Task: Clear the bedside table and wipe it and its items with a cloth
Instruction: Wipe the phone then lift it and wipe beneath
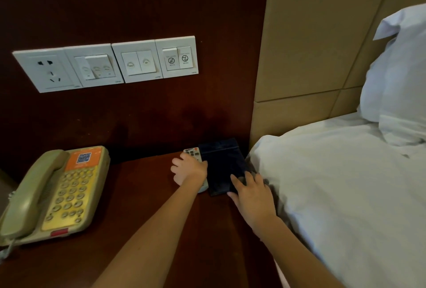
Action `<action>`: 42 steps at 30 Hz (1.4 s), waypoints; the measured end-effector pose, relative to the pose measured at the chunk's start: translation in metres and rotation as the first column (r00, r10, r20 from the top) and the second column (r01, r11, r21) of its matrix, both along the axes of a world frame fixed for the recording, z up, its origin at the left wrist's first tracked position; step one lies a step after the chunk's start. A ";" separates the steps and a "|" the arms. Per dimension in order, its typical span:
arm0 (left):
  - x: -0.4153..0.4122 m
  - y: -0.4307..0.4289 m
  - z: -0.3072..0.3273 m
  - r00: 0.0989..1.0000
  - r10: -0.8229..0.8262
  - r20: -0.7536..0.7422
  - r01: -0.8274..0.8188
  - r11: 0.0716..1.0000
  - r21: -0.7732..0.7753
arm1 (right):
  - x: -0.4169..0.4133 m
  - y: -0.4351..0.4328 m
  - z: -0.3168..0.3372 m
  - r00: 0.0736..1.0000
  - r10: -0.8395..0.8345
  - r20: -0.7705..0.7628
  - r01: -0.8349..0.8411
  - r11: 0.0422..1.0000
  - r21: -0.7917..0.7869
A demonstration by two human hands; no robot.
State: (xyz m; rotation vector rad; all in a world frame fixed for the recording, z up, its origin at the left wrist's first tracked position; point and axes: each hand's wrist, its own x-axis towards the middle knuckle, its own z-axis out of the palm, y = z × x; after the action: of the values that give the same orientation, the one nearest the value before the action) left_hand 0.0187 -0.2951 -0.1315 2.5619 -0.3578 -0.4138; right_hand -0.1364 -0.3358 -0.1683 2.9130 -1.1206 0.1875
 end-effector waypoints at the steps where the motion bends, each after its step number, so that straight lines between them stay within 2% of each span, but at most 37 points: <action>1: -0.001 0.000 0.001 1.000 -0.001 0.011 0.001 1.000 0.010 | -0.001 0.000 0.002 1.000 0.017 0.012 -0.017 1.000 0.019; 6: -0.006 0.011 0.004 0.994 -0.098 0.045 0.095 0.993 0.065 | -0.012 0.004 0.012 0.998 0.031 0.060 -0.035 0.996 0.078; 11: -0.005 0.035 0.014 0.988 -0.153 -0.005 0.153 0.987 0.048 | -0.018 0.017 0.030 0.949 -0.109 0.296 0.082 0.991 0.101; 14: 0.001 0.055 0.023 0.985 -0.173 -0.014 0.174 0.983 0.061 | -0.011 0.027 0.038 0.926 -0.087 0.367 0.072 0.996 0.054; 21: 0.019 0.117 0.039 0.985 -0.167 0.032 0.167 0.986 0.024 | 0.025 0.072 0.044 0.960 0.078 0.269 -0.081 0.997 0.002; 26: 0.040 0.167 0.057 0.984 -0.138 0.112 0.140 0.990 -0.013 | 0.055 0.112 0.064 0.921 0.207 0.331 -0.185 0.978 -0.097; 31: 0.069 0.228 0.067 0.980 0.006 0.199 0.005 0.998 -0.058 | 0.091 0.164 0.076 0.877 0.324 0.356 -0.302 0.946 -0.117; 35: 0.088 0.291 0.061 0.951 0.164 0.262 -0.139 0.984 -0.114 | 0.120 0.216 0.060 0.878 0.345 0.331 -0.353 0.935 -0.037; 37: 0.094 0.318 0.053 0.939 0.230 0.257 -0.202 0.971 -0.130 | 0.129 0.239 0.048 0.905 0.321 0.279 -0.357 0.930 0.085; 39: 0.097 0.340 0.044 0.936 0.279 0.213 -0.253 0.957 -0.141 | 0.134 0.255 0.033 0.927 0.323 0.188 -0.356 0.917 0.181; 42: 0.100 0.363 0.030 0.943 0.318 0.103 -0.301 0.942 -0.149 | 0.131 0.261 0.026 0.934 0.345 0.096 -0.357 0.921 0.159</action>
State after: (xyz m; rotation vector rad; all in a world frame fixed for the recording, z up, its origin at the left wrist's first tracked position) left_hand 0.1185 0.0677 -0.1018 2.4627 -0.0188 -0.1084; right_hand -0.0054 -0.0744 -0.1428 3.2675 -0.6347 0.1994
